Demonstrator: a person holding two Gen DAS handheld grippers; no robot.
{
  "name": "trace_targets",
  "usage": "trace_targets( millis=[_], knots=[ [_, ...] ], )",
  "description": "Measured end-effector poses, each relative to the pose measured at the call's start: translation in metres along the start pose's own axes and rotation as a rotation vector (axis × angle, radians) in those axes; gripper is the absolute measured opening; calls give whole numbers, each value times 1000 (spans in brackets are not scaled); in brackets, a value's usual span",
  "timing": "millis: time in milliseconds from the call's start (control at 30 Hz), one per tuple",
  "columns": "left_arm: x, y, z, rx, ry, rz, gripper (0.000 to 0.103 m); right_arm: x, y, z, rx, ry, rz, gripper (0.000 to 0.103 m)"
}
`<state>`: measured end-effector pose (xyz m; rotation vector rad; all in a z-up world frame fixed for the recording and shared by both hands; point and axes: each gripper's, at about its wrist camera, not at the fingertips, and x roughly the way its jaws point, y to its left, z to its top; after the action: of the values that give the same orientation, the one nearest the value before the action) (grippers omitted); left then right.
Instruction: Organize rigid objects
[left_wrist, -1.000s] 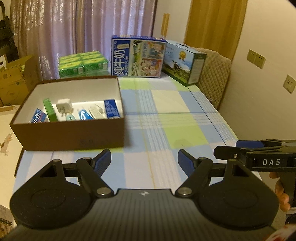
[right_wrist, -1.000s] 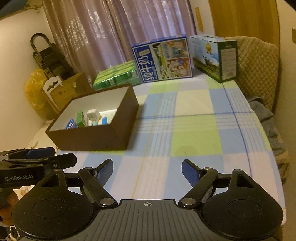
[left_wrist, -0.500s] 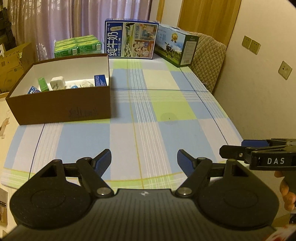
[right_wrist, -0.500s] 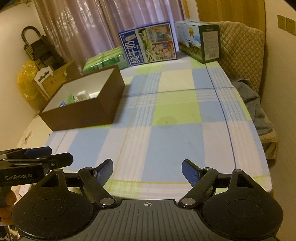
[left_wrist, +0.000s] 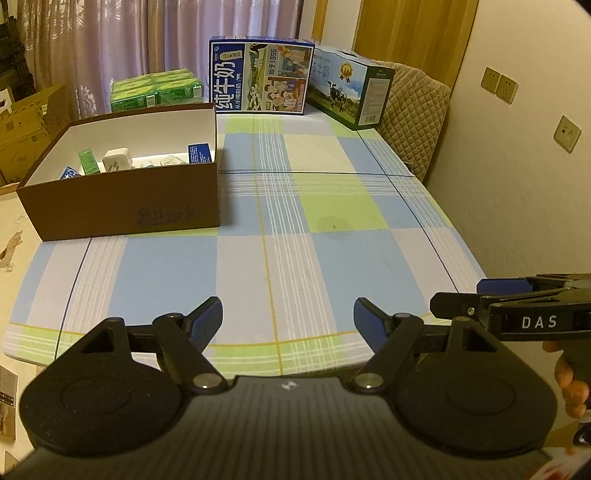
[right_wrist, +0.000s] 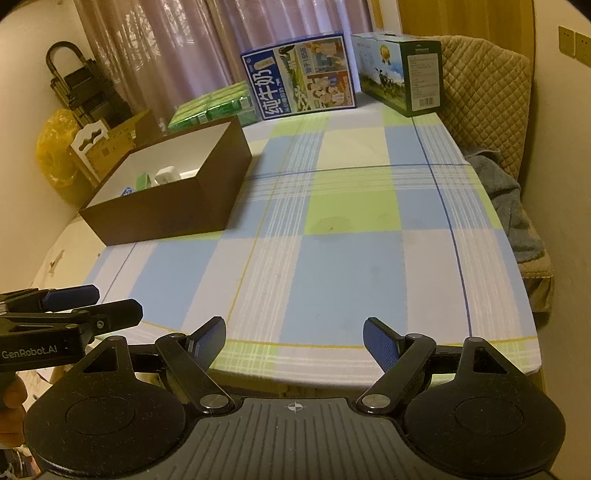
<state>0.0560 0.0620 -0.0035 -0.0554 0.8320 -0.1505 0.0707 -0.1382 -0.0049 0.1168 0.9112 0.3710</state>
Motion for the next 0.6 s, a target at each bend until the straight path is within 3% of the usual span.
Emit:
trace_targets(
  millis=[600],
  knots=[
    [7, 1, 2, -9, 18, 8, 75, 8, -1, 2, 9, 27, 0, 79]
  ],
)
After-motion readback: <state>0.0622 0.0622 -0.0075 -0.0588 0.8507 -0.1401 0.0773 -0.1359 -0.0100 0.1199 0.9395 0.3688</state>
